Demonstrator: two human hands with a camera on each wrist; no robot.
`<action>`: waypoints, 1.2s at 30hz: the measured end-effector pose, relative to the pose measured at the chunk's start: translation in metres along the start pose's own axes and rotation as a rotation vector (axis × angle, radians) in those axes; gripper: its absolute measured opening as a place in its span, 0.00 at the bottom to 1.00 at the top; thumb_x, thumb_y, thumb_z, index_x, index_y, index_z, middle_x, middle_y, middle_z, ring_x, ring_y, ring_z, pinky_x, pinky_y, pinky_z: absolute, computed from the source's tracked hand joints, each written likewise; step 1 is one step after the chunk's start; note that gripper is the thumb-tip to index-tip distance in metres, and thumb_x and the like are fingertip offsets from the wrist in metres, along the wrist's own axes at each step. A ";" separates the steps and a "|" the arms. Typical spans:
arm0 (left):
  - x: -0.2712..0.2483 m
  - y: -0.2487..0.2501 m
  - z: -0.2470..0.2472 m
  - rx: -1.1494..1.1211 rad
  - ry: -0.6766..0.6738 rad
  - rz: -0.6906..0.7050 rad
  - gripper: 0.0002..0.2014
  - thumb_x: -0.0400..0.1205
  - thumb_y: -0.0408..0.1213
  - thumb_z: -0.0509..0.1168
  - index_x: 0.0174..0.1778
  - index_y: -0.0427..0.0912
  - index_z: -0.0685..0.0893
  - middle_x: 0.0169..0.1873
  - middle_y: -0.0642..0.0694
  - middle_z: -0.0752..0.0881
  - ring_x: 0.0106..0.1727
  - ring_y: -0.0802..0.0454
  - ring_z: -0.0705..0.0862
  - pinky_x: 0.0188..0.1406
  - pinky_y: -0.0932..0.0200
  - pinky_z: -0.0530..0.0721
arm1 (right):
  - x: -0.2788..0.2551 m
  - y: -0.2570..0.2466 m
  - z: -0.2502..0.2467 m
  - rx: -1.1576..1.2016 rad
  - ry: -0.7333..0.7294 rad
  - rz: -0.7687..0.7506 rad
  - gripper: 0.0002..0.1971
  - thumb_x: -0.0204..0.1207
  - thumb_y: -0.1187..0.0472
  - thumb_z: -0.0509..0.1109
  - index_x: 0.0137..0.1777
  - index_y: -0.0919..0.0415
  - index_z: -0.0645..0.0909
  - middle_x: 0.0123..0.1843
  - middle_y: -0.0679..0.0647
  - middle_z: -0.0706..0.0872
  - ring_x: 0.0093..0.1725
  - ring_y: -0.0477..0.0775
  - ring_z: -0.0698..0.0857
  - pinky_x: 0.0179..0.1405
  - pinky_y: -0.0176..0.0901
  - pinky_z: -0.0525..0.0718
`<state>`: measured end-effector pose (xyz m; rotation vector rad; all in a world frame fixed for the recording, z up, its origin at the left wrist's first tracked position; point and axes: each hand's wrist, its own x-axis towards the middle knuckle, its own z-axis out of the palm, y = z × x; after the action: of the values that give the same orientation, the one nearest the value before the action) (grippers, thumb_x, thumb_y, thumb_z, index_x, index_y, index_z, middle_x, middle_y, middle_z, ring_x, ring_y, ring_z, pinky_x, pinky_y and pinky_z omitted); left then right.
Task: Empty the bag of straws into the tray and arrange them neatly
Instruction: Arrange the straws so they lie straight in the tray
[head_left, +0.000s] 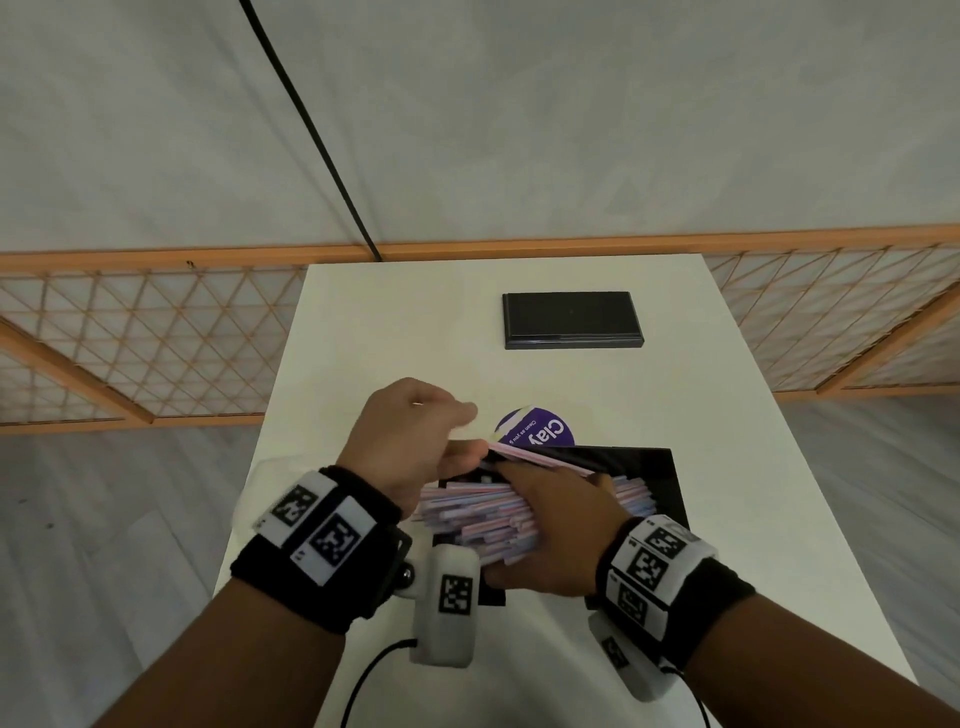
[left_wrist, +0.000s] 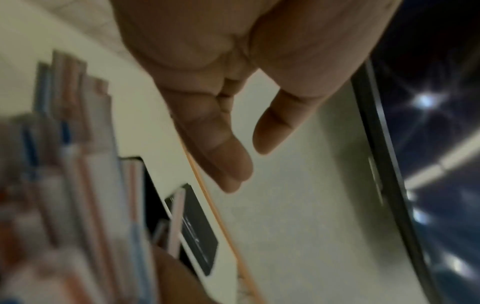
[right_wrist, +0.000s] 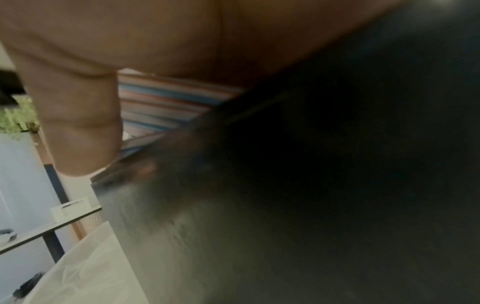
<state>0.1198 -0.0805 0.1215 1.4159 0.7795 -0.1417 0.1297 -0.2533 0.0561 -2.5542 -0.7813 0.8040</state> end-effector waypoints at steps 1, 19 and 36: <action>0.001 -0.001 0.004 0.127 -0.013 0.019 0.08 0.81 0.28 0.74 0.52 0.37 0.82 0.44 0.37 0.88 0.34 0.40 0.93 0.37 0.50 0.93 | 0.000 0.001 0.000 0.015 0.012 -0.007 0.44 0.53 0.27 0.72 0.72 0.34 0.65 0.68 0.33 0.78 0.71 0.50 0.77 0.72 0.69 0.66; 0.019 -0.001 0.049 1.037 -0.119 0.208 0.16 0.78 0.37 0.76 0.63 0.50 0.91 0.62 0.49 0.90 0.64 0.49 0.86 0.69 0.53 0.83 | -0.008 0.017 0.001 0.091 0.057 -0.094 0.46 0.58 0.33 0.77 0.77 0.32 0.60 0.74 0.33 0.74 0.75 0.50 0.73 0.76 0.69 0.63; 0.004 0.013 0.033 0.992 -0.127 0.243 0.08 0.75 0.31 0.68 0.36 0.43 0.93 0.31 0.52 0.92 0.41 0.50 0.92 0.47 0.54 0.92 | -0.022 0.041 -0.002 0.185 0.257 -0.112 0.43 0.52 0.30 0.80 0.69 0.42 0.76 0.62 0.38 0.79 0.62 0.45 0.78 0.68 0.55 0.78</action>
<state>0.1430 -0.1063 0.1285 2.3938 0.4129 -0.4687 0.1324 -0.2993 0.0474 -2.3639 -0.7242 0.4763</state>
